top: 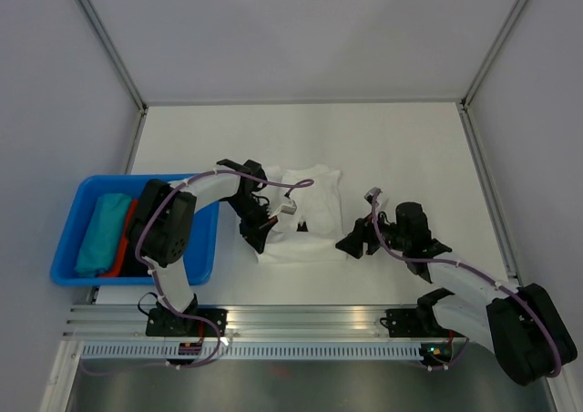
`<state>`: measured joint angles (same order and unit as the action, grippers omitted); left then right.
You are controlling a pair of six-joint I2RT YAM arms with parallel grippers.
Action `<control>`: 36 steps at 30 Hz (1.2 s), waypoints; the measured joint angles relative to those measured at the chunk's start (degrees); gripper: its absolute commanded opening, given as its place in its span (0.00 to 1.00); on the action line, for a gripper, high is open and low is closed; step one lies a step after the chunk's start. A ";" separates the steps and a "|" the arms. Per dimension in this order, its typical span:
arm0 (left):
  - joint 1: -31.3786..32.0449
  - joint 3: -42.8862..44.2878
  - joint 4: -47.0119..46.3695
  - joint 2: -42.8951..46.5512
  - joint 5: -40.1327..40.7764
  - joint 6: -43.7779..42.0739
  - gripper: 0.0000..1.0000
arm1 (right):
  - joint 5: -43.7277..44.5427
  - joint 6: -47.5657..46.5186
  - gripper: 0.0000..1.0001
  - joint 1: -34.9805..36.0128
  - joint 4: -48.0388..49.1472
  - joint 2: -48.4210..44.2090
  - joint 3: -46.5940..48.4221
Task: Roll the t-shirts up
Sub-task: Roll the tshirt
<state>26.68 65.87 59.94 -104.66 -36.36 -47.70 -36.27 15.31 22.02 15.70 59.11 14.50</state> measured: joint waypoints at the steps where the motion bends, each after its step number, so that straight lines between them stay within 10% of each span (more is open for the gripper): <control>1: -0.02 0.02 0.02 -0.02 0.00 0.00 0.02 | 0.04 0.00 0.70 0.00 0.66 1.05 -0.04; 4: -0.09 0.20 0.04 -0.02 0.04 0.00 0.02 | 0.15 0.00 0.68 0.59 3.30 4.76 0.04; 9: -0.31 0.44 0.24 -0.02 0.09 0.00 0.02 | -0.42 -0.44 0.23 2.82 3.58 12.85 1.88; 14: -0.48 0.68 0.42 -0.02 0.31 0.00 0.02 | -3.67 0.39 0.05 3.69 2.40 15.08 3.45; 36: -1.33 7.87 4.04 -2.21 1.62 -0.87 0.19 | -11.91 9.20 0.03 -2.16 -16.79 23.32 14.60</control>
<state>25.34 73.73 63.99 -106.87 -34.74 -48.58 -48.18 24.51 19.86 -1.08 82.43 29.10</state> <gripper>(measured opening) 0.197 0.135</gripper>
